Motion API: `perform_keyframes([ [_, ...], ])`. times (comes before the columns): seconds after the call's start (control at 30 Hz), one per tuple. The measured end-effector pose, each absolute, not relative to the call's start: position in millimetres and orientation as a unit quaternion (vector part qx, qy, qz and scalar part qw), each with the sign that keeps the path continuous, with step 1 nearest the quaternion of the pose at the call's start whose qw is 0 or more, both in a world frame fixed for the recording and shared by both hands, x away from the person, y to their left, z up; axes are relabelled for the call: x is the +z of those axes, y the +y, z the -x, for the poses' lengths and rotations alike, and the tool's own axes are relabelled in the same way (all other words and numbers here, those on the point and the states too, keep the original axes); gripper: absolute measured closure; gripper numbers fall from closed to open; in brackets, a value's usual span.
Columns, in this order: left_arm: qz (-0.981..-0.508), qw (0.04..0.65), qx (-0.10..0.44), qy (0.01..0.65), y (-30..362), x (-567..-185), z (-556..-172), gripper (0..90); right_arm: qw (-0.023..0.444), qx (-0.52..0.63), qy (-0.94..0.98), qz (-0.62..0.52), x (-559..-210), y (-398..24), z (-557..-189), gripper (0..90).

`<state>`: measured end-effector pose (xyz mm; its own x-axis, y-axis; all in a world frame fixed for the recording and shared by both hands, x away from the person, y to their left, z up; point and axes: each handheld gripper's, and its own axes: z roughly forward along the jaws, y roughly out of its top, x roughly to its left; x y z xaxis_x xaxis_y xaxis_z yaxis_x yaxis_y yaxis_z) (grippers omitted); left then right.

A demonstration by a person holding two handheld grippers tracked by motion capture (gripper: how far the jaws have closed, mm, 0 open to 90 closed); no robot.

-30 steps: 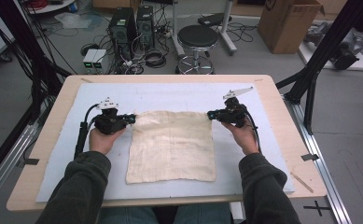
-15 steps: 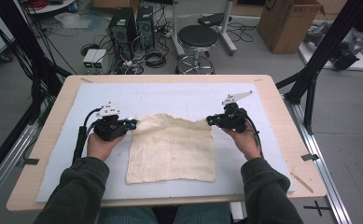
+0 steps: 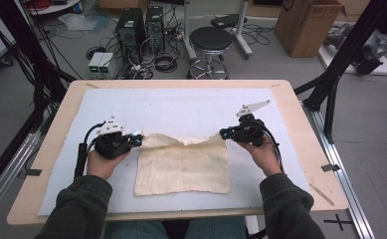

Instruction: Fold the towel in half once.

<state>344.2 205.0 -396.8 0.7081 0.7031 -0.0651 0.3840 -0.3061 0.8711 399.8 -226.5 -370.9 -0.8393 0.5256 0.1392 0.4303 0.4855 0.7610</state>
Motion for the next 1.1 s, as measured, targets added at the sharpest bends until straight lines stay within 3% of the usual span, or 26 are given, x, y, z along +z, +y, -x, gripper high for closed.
perform_keyframes([
  [0.5, -0.798, 0.478, 0.161, 0.33, 205.3, -404.5, -328.7, 86.7, 0.05, 0.424, 0.859, -0.283, -396.1, -237.6, -377.1, 85.1],
  [1.1, -0.818, 0.467, 0.153, 0.299, 203.7, -409.1, -303.9, 86.5, 0.053, 0.428, 0.864, -0.261, -400.7, -236.0, -344.1, 84.9],
])
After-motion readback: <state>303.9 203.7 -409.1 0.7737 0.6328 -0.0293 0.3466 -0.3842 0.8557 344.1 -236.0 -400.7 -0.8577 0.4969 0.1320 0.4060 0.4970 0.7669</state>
